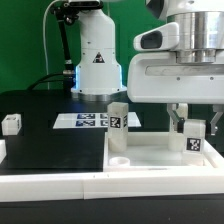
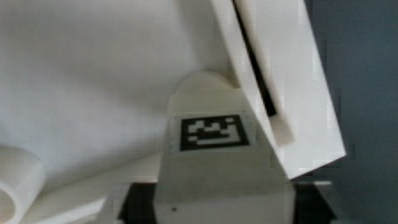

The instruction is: Assemble square table

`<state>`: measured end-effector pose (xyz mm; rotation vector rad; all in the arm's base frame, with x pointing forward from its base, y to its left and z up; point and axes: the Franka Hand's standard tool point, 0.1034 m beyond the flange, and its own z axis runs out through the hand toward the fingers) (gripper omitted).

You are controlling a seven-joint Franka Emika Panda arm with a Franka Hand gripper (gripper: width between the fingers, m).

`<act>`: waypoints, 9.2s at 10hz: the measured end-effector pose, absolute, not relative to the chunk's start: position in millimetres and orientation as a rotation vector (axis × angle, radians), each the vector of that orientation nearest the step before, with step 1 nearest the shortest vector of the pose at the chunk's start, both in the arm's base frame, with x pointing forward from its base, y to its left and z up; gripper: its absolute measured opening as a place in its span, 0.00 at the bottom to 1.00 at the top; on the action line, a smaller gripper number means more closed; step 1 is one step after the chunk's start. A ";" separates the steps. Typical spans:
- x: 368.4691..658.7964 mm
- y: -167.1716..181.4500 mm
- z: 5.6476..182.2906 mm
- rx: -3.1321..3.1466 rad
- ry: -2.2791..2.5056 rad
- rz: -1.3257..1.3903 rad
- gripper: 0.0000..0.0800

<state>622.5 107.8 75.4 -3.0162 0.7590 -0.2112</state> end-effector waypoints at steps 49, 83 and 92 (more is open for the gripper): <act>426.4 -246.4 58.6 -3.240 -0.048 -0.027 0.81; 370.1 -213.5 18.8 -3.061 -0.139 0.850 0.81; 344.7 -212.8 6.4 -2.810 -0.214 1.552 0.81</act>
Offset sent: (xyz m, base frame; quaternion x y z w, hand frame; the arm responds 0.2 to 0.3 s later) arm 0.0000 0.0000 0.0000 0.0000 0.0000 0.0000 1.0000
